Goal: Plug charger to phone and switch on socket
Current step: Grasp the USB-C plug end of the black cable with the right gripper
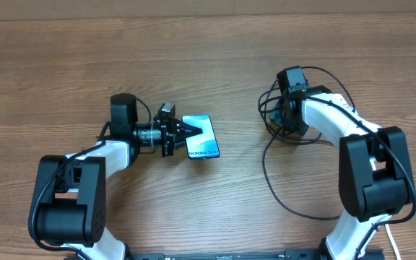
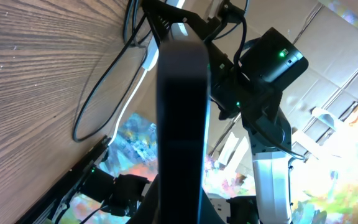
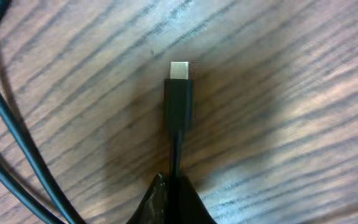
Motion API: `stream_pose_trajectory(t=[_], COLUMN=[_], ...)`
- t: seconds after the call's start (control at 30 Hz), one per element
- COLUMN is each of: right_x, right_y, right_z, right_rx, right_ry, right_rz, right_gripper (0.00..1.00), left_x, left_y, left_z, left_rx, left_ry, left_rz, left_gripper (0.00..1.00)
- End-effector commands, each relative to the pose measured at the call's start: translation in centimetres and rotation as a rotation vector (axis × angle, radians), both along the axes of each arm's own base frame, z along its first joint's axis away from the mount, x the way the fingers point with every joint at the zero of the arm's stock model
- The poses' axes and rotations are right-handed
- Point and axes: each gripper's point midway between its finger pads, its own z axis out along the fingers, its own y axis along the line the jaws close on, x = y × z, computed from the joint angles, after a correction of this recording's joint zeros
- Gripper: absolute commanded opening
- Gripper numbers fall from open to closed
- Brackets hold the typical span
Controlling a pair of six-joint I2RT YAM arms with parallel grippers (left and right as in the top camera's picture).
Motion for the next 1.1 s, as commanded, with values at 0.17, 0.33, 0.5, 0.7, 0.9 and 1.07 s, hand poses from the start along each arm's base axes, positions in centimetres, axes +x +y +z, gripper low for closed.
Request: stream_pose_trajectory(t=[0.17,0.33,0.5,0.7,0.9,1.07], right_x=[2.2,-0.1,-6.9,-15.5,-20.8,-22.8], right_y=[0.2,1.9,7.7,12.3,16.0,18.4], right_z=[3.0,9.0,14.8,16.9,17.5,17.9], right_rx=[-0.020,0.085,0.377,0.410,0.417,0.431], right_ry=[-0.077,-0.091,-0.044,0.090,0.131,0.116], right_rz=[0.103,0.186,0.466,0.729,0.880,0.973], right_gripper=[0.04,0.04,0.04,0.04,0.04,0.04], left_x=[-0.1,0.2,1.9,3.5,4.4,4.8], left_y=[-0.3,-0.2,1.1,1.4,1.5,1.5], left_z=[0.7,2.0,3.5,4.5,5.6,6.4], left_rx=[-0.021,-0.049,-0.055,-0.037,-0.038,-0.037], left_ry=[-0.065,-0.198,-0.305,-0.366,-0.421,-0.492], left_rz=[-0.034,-0.059,-0.017,0.017,0.020,0.023], left_gripper=[0.04,0.04,0.04,0.04,0.04,0.04])
